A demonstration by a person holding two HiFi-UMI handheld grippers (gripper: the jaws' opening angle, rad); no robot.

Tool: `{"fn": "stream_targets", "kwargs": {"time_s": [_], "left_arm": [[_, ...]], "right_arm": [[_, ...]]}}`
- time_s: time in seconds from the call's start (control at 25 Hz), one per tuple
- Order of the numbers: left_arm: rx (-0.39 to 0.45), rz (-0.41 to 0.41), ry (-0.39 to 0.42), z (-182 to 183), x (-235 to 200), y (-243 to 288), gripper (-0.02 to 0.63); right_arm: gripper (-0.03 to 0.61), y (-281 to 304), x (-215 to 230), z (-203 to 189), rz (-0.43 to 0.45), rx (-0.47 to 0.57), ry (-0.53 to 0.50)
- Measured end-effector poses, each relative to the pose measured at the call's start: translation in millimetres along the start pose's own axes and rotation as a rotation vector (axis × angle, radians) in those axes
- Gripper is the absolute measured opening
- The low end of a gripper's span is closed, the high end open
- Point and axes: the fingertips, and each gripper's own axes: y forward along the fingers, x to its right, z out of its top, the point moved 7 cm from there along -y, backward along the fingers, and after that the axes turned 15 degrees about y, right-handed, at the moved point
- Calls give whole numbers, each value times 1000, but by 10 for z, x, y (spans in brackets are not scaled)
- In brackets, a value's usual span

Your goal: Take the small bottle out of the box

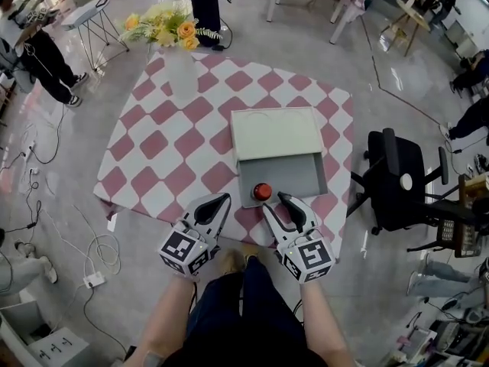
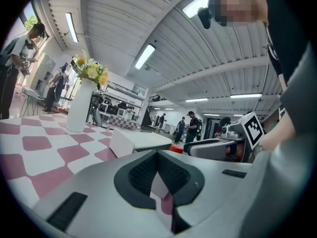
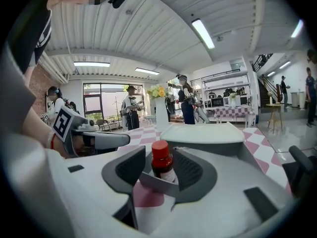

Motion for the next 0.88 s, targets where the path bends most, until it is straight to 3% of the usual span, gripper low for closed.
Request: {"fn": "stream_targets", "kwargs": {"time_s": [0.88], "left_arm": [[-13, 51, -27, -160, -153, 153, 2]], "right_arm": [[178, 407, 104, -51, 19, -84, -50]]}}
